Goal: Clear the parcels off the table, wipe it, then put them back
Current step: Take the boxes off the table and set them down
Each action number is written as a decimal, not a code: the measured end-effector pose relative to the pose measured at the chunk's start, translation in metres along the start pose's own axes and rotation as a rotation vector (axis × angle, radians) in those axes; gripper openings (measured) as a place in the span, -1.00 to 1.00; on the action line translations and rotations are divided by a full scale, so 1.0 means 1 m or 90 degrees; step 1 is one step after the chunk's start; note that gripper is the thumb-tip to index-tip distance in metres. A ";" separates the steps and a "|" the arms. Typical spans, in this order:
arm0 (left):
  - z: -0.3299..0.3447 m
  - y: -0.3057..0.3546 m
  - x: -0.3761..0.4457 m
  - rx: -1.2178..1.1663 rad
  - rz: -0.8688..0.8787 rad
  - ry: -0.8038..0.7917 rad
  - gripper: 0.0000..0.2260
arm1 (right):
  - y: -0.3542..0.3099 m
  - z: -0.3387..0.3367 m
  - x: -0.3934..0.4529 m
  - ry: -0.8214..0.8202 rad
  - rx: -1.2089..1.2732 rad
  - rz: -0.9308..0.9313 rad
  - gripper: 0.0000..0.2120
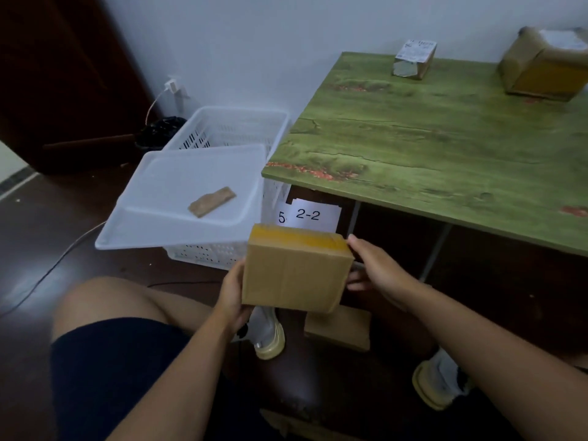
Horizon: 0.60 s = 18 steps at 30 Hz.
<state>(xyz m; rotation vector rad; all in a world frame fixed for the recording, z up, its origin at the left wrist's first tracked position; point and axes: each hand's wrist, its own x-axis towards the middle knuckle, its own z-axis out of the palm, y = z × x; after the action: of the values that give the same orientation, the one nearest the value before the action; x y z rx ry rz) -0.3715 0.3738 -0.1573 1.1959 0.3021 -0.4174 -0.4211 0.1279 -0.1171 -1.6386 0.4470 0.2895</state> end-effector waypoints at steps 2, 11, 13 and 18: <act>0.006 -0.011 0.006 0.058 -0.047 0.021 -0.67 | 0.014 0.001 0.007 0.027 -0.025 0.033 -0.72; 0.006 -0.071 0.066 0.362 -0.177 0.117 -0.59 | 0.073 -0.013 0.045 0.094 0.090 0.186 -0.76; 0.011 -0.088 0.079 0.393 -0.190 0.095 -0.62 | 0.089 -0.017 0.054 0.111 0.124 0.225 -0.68; 0.021 -0.125 0.098 0.459 -0.174 0.042 -0.70 | 0.129 -0.039 0.076 0.154 0.116 0.308 -0.50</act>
<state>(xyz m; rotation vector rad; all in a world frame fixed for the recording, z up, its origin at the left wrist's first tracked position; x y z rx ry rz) -0.3426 0.3007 -0.2971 1.8847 0.3890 -0.7636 -0.4142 0.0712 -0.2608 -1.3755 1.0289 0.3984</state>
